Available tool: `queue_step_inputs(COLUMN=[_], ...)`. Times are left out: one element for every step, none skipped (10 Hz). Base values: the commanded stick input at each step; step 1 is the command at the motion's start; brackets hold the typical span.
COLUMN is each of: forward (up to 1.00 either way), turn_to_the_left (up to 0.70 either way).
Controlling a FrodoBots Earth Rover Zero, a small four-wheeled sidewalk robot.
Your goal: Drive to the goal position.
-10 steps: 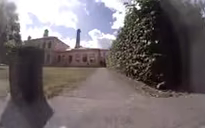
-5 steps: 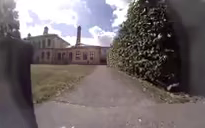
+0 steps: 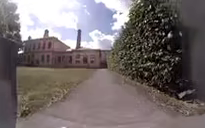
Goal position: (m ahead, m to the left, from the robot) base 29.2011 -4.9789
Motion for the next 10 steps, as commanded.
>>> queue_step_inputs(forward=[0.85, 0.85, 0.85, 0.85, 0.85, 0.85, 0.85, 0.85, 0.85, 0.85], turn_to_the_left=[0.0, 0.0, 0.0, -0.11, -0.34, -0.34, 0.0, 0.0, 0.0, 0.0])
